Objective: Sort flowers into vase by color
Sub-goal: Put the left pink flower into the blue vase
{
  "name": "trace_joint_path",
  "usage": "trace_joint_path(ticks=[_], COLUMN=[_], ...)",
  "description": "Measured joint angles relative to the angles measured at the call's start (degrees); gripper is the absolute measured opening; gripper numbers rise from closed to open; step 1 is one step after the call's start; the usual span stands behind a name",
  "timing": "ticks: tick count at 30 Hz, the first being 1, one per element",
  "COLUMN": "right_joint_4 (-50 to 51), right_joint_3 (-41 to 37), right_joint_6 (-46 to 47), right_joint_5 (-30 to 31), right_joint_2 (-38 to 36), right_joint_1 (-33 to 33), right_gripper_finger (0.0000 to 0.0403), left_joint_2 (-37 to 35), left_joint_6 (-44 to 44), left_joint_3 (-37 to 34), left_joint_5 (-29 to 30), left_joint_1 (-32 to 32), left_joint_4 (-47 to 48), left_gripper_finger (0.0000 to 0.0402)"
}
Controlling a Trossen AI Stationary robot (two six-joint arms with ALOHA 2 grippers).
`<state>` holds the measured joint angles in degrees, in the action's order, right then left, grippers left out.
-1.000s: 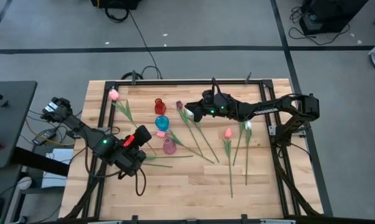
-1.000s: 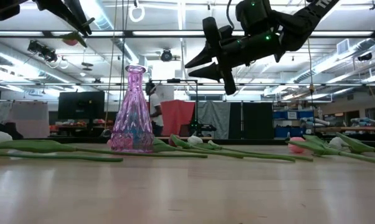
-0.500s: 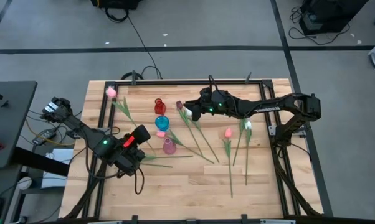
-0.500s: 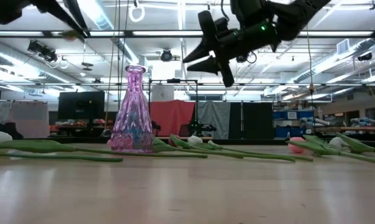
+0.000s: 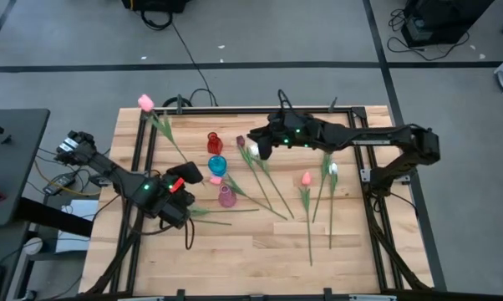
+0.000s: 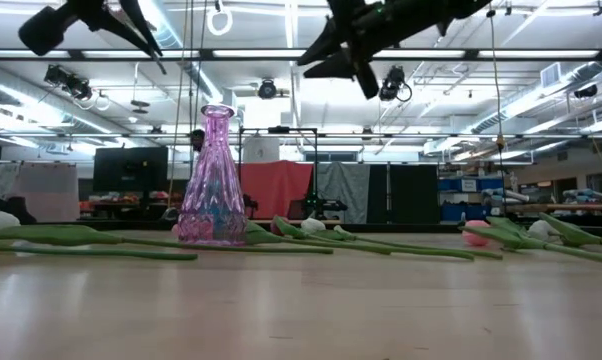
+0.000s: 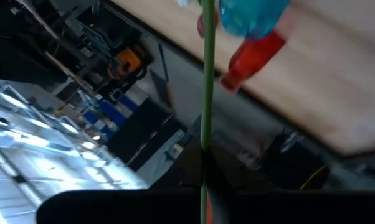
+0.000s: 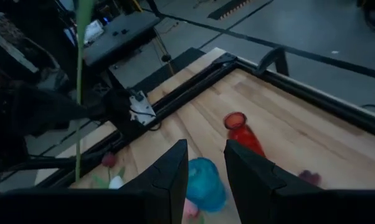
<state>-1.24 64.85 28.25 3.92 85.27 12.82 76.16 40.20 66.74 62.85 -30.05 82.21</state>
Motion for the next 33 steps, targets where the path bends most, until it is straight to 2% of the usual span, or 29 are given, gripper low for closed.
trace_joint_path(ticks=[5, 11, 17, 27, 33], right_joint_4=[0.15, 1.01, 0.66, 0.9, -0.8], right_joint_3=[-1.85, -4.0, -5.04, -5.16, -9.2], right_joint_6=[-0.39, 0.13, 0.67, 1.69, 1.76], right_joint_5=[3.02, 6.36, 10.03, 10.15, 11.29], right_joint_2=[-4.62, -6.96, -7.69, -7.6, -7.6], right_joint_1=[-0.49, -3.72, -7.3, -8.55, -8.63], right_gripper_finger=[0.0119, 0.0119, 0.0119, 0.0119, 0.0119], left_joint_2=[0.0, -0.02, -0.02, -0.02, -0.02], left_joint_6=[7.31, 10.81, 12.11, 15.58, 16.22], left_joint_3=[0.0, 0.0, -0.01, -0.02, -0.02], left_joint_5=[3.1, 6.49, 6.48, 7.76, 9.45], left_joint_1=[2.16, 4.48, 5.52, 6.21, 6.83], left_joint_4=[0.19, -0.06, -0.07, 0.07, 2.74], left_gripper_finger=[0.0012, 0.0012, 0.0012, 0.0012, 0.0012])
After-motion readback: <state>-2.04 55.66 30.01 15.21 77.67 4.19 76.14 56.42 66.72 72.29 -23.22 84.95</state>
